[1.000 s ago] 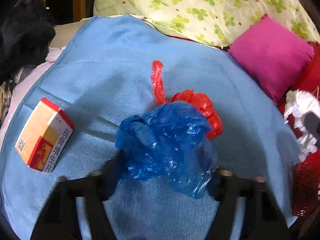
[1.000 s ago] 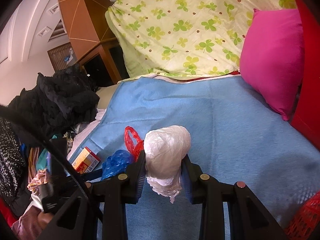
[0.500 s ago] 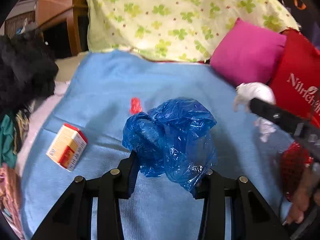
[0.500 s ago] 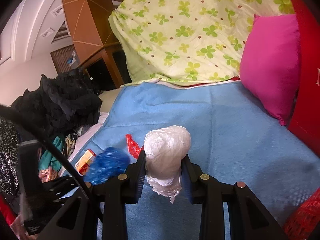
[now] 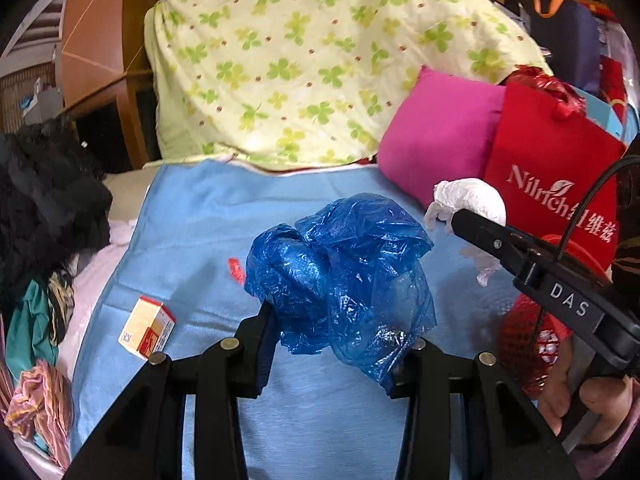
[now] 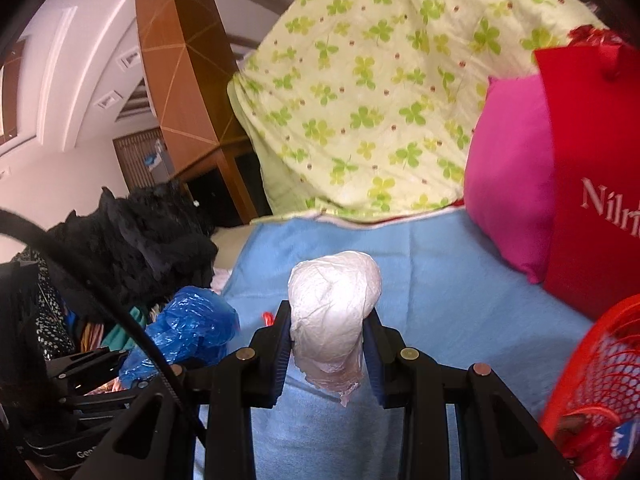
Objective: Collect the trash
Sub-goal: 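Carry the white and blue bags up over the red mesh basket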
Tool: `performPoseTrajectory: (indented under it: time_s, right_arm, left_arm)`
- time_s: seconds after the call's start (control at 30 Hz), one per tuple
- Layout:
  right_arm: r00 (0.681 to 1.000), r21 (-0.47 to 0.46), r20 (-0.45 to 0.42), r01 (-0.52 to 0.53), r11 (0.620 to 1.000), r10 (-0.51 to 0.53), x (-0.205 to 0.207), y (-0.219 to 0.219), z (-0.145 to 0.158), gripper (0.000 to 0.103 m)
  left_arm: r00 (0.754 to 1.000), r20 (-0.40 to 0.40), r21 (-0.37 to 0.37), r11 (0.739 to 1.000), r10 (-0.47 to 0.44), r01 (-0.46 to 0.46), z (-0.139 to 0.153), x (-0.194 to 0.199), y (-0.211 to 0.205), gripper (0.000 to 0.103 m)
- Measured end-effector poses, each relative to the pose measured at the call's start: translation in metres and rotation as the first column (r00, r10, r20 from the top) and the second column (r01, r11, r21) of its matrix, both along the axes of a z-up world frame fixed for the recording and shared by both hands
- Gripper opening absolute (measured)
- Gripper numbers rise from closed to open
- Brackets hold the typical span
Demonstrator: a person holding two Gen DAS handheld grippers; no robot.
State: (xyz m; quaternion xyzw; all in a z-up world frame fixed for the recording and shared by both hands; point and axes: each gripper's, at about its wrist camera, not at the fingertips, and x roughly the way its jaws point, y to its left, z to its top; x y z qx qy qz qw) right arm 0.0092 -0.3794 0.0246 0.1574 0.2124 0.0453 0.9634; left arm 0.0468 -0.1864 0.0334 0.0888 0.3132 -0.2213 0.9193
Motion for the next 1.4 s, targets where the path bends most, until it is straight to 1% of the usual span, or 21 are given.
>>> performPoseTrajectory:
  time_s: [0.13,0.27,0.43,0.57,0.83,1.03,1.4]
  right_arm:
    - [0.999,-0.005,0.027,0.023,1.0,-0.023,-0.014,-0.013,0.008,0.035]
    - [0.998,-0.016,0.039,0.05,0.999,-0.05,-0.026,-0.027,0.012,0.035]
    - [0.996,-0.007,0.054,0.067,0.998,-0.067,-0.041,-0.044,0.017,0.035]
    - [0.993,-0.031,0.079,0.085,0.996,-0.083,-0.053,-0.049,0.021,0.035]
    - [0.989,-0.035,0.105,0.108,0.994,-0.104,-0.068,-0.066,0.025,0.035]
    - [0.984,-0.037,0.115,0.137,0.99,-0.132,-0.082,-0.082,0.025,0.035]
    - [0.972,-0.005,0.125,0.203,0.979,-0.201,-0.118,-0.114,0.022,0.035]
  left_arm:
    - [1.0,0.025,0.007,1.0,-0.019,0.019,0.009,-0.009,-0.011,0.043]
    - [0.998,0.044,0.021,0.999,-0.035,0.034,0.011,-0.014,-0.021,0.043]
    - [0.997,0.063,0.046,0.998,-0.053,0.05,0.013,-0.019,-0.035,0.043]
    - [0.994,0.078,0.059,0.996,-0.071,0.066,0.016,-0.024,-0.047,0.044]
    - [0.987,0.105,0.091,0.99,-0.119,0.11,0.021,-0.037,-0.074,0.044]
    - [0.983,0.11,0.106,0.985,-0.15,0.138,0.022,-0.046,-0.092,0.044]
    - [0.972,0.114,0.133,0.972,-0.207,0.192,0.023,-0.064,-0.123,0.044]
